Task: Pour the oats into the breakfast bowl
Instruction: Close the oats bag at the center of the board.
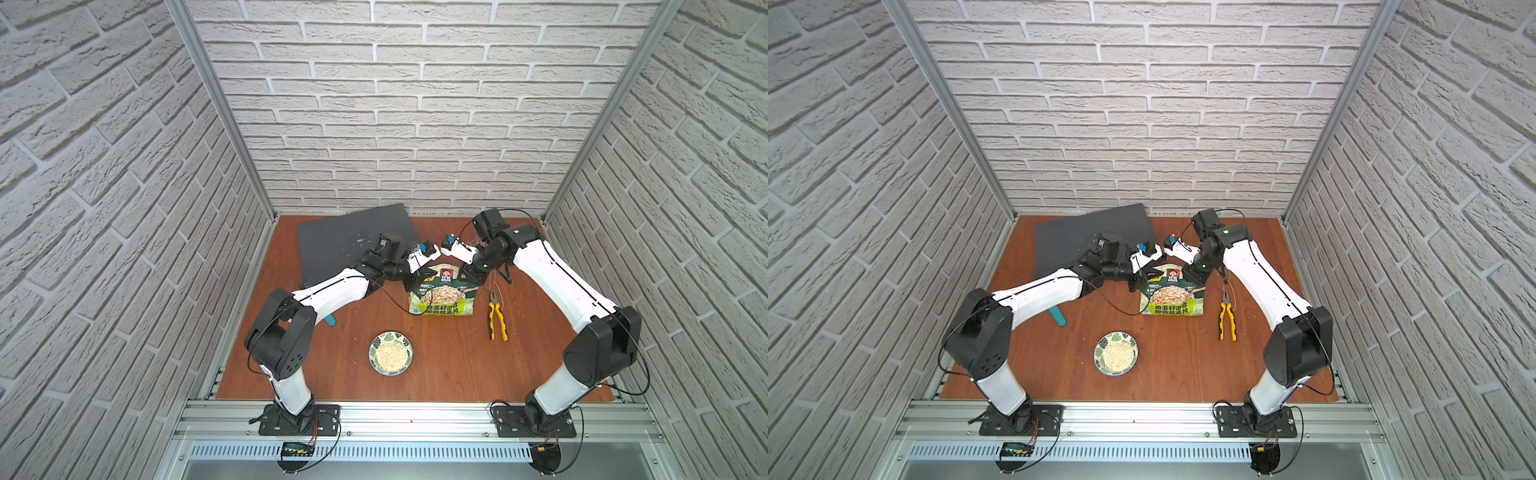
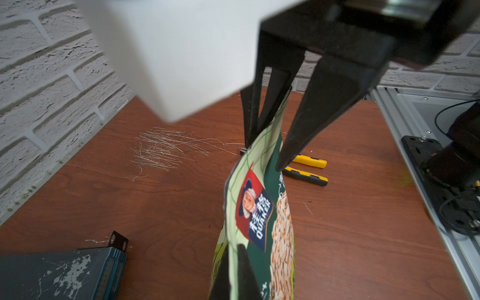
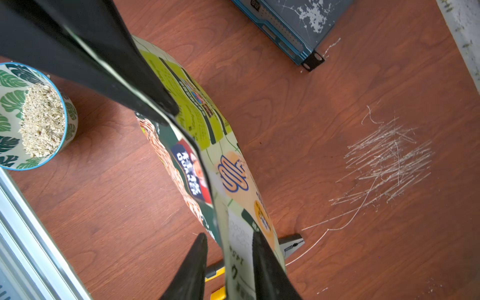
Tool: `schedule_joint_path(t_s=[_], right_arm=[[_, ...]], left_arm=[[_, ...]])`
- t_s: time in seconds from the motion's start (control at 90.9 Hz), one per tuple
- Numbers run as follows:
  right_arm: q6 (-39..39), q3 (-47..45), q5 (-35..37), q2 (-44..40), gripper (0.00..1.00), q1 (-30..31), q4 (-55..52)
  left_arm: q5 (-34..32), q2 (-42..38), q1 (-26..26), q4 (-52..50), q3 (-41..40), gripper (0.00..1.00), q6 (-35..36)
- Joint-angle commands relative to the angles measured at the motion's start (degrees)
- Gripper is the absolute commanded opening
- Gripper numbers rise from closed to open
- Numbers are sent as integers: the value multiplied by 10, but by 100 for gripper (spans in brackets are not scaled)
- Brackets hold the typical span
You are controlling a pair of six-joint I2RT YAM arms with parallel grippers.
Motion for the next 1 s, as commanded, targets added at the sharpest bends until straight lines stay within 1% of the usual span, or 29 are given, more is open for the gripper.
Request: schedule_joint_path(t_s=[0.0, 0.033, 0.055, 0.132, 0.176, 0.275, 0.297, 0.374, 0.44, 0.506, 0.616, 0.66, 0.726, 0.759, 0.836, 0.924, 0.99], right_arm=[[-1, -9, 18, -22, 34, -12, -17], [-2, -10, 26, -21, 32, -13, -18], [-3, -10, 30, -19, 29, -14, -19], [-3, -7, 31, -14, 6, -16, -23], [-3, -5, 22, -16, 4, -17, -23], [-2, -13, 14, -29, 3, -18, -8], [-2, -14, 14, -32, 3, -18, -3], [-2, -16, 13, -37, 3, -19, 1], [-1, -16, 12, -36, 3, -20, -2], [0, -17, 17, -34, 4, -19, -5], [0, -19, 30, -33, 4, -20, -9], [0, -19, 32, -34, 4, -21, -10], [0, -19, 34, -37, 5, -22, -11], [-1, -20, 35, -38, 6, -22, -11], [0, -21, 39, -41, 11, -23, -11], [0, -21, 43, -44, 22, -25, -10], [-1, -22, 43, -46, 24, -26, -10]], left_arm=[[9, 0, -4, 26, 13, 0, -5], [9, -1, -4, 25, 13, 0, -5], [9, -2, -3, 25, 13, 0, -5], [8, -3, -3, 24, 13, 0, -5], [7, -6, -2, 21, 12, 0, -5], [-4, -12, 2, 18, 4, 0, -4], [-8, -13, 3, 18, 0, 4, -5], [-12, -19, 10, 21, -13, 11, -6], [-13, -23, 15, 20, -21, 14, -8], [-18, -30, 19, 22, -28, 14, -10], [-26, -41, 22, 24, -38, 11, -10], [-30, -44, 25, 23, -40, 8, -10], [-34, -50, 29, 20, -46, 0, -9], [-35, -53, 30, 19, -48, 0, -9], [-36, -59, 32, 19, -52, 0, -10], [-36, -64, 32, 19, -51, 0, -10], [-35, -66, 32, 19, -50, 0, -10]])
